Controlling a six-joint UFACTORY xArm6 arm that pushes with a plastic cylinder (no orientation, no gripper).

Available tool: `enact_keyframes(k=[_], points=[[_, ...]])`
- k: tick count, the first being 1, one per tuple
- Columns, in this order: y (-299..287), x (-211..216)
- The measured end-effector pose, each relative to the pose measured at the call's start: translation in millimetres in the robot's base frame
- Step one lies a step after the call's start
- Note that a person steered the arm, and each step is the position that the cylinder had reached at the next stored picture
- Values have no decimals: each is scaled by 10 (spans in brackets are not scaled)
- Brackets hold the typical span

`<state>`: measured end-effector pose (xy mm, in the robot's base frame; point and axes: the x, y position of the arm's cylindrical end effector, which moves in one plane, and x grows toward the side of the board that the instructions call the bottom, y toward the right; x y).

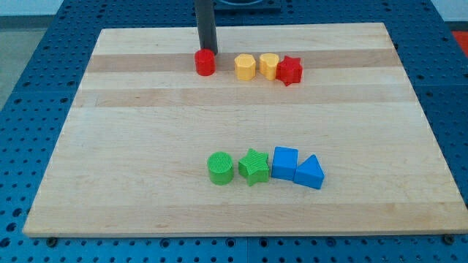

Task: Place the red circle to the left of the hexagon

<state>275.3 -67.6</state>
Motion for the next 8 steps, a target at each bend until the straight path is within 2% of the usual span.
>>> enact_keyframes(k=[3,6,8], points=[[-887,-74],[-121,255],[-468,377]])
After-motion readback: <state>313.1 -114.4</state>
